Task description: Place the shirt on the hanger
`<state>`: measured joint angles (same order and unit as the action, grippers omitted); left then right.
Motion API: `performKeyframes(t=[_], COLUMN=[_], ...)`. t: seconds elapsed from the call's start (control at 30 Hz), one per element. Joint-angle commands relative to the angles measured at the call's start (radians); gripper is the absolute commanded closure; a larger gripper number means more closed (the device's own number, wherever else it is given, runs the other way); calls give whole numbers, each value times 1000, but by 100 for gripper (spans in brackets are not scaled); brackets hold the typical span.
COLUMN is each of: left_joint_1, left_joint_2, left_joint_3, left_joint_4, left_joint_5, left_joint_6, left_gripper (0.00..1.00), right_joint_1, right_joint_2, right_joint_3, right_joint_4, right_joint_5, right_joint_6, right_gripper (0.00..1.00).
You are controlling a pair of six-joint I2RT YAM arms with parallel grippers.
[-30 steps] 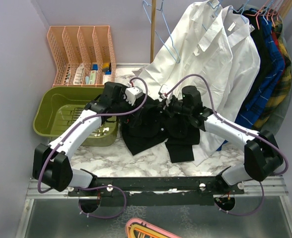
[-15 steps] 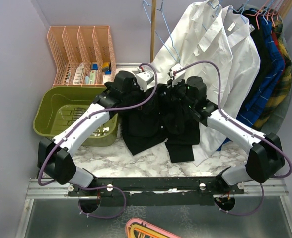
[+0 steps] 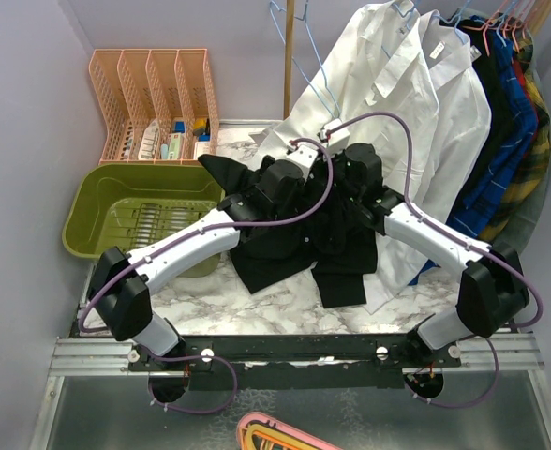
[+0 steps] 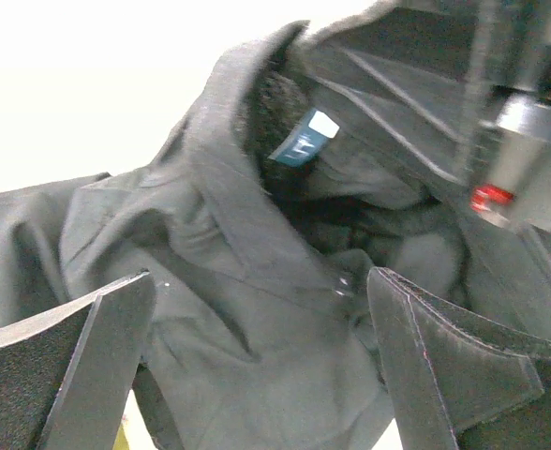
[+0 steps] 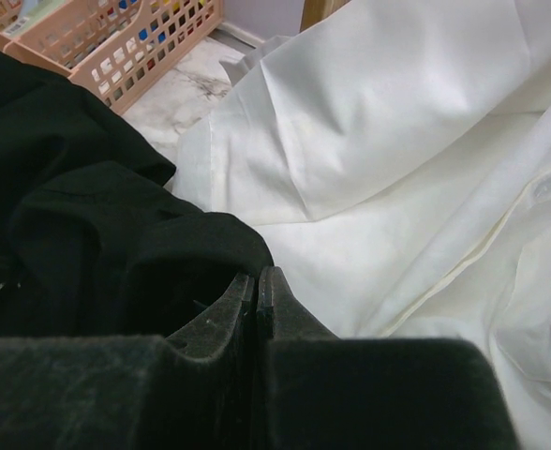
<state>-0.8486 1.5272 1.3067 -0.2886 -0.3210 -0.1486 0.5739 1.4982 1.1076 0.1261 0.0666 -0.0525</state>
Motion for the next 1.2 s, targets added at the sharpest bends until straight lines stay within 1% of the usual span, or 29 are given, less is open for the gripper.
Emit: performKeyframes(t=[0.0,0.13,0.27,0.4,0.47,0.53,0.6,0.67,0.7,0.73,0.77,0.8,0.9,0.97,1.03,1.17], left_joint_1=[-29,-59,-78,-83,-83,-83,-83,-83,-83,-83,-83,-83,-83,-83,-83,-81], left_joint_2=[35,69,95,110,111,113,115,121,124,128,131,134,142,148,152,149], left_joint_3=[-43,-52,-54,-66,-89,-111,-127,-137,-139,-141,-141,-141,-138,-135,-136,-162], left_joint_4=[162,217,231,252,282,306,328,347,355,360,361,362,352,346,344,348], left_joint_5=[-243,-272,-249,-270,-285,-288,-299,-315,-323,-332,-336,-334,-314,-304,-297,-259], left_joint_6=[-17,17,15,23,36,55,68,87,94,99,101,102,97,95,96,92], left_gripper=[3,7,15,23,30,41,47,47,46,41,33,27,25,27,36,67], right_joint_1=[-5,-5,-5,-5,-5,-6,-7,-8,-9,-11,-13,-14,-17,-18,-21,-26], right_joint_2=[20,17,23,24,23,20,17,16,15,15,16,15,16,12,10,10], right_joint_3=[41,49,59,57,51,43,34,28,25,24,22,21,20,18,16,10], right_joint_4=[5,7,3,7,10,13,16,20,20,20,20,21,19,19,20,26], right_joint_5=[18,21,20,20,17,7,-17,-27,-30,-32,-35,-38,-40,-40,-41,-45], right_joint_6=[39,48,54,61,66,72,81,89,91,95,98,100,99,98,98,106], right_gripper=[99,99,99,99,99,99,99,99,99,99,99,99,99,99,99,99])
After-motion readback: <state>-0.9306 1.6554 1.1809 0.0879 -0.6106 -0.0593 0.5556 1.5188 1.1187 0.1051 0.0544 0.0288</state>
